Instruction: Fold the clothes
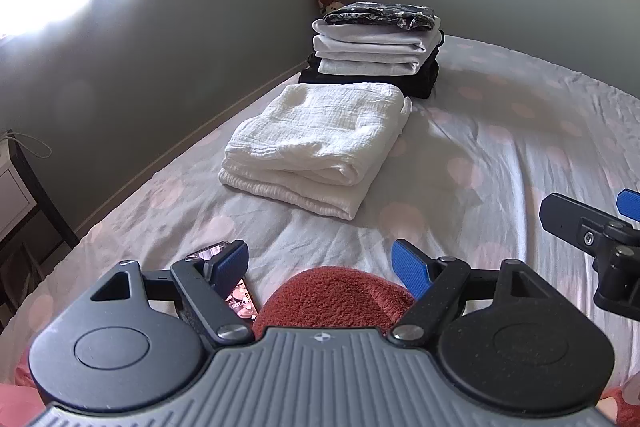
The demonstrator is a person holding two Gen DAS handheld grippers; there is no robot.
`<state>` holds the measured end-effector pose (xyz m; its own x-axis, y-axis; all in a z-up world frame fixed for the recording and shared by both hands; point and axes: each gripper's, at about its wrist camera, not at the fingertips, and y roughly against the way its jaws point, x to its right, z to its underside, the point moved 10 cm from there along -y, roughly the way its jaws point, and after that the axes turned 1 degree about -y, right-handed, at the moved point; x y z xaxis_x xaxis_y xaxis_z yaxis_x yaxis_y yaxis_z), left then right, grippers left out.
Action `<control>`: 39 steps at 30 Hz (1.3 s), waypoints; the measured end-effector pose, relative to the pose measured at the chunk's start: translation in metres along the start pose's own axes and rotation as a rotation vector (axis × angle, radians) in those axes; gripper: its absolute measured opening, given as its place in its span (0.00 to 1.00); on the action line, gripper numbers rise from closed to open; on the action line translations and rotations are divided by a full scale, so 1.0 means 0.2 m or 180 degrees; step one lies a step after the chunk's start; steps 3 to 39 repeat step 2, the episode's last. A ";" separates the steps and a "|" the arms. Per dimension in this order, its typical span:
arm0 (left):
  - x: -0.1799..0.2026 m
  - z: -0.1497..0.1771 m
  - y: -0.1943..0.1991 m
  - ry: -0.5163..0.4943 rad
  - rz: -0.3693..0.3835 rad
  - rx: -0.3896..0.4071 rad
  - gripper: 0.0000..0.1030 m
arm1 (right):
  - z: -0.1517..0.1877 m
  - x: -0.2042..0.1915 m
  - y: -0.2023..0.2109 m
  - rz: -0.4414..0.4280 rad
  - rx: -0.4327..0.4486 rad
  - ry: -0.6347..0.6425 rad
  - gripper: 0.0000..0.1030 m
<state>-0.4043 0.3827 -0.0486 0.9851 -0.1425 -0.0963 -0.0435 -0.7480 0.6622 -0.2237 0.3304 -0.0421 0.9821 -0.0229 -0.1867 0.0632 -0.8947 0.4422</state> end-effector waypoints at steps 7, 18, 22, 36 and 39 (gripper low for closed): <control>0.00 0.00 0.00 0.0004 -0.0012 0.0012 0.90 | 0.00 0.00 0.00 -0.0005 -0.0006 0.0007 0.99; 0.00 0.00 0.00 0.0004 -0.0012 0.0012 0.90 | 0.00 0.00 0.00 -0.0005 -0.0006 0.0007 0.99; 0.00 0.00 0.00 0.0004 -0.0012 0.0012 0.90 | 0.00 0.00 0.00 -0.0005 -0.0006 0.0007 0.99; 0.00 0.00 0.00 0.0004 -0.0012 0.0012 0.90 | 0.00 0.00 0.00 -0.0005 -0.0006 0.0007 0.99; 0.00 0.00 0.00 0.0004 -0.0012 0.0012 0.90 | 0.00 0.00 0.00 -0.0005 -0.0006 0.0007 0.99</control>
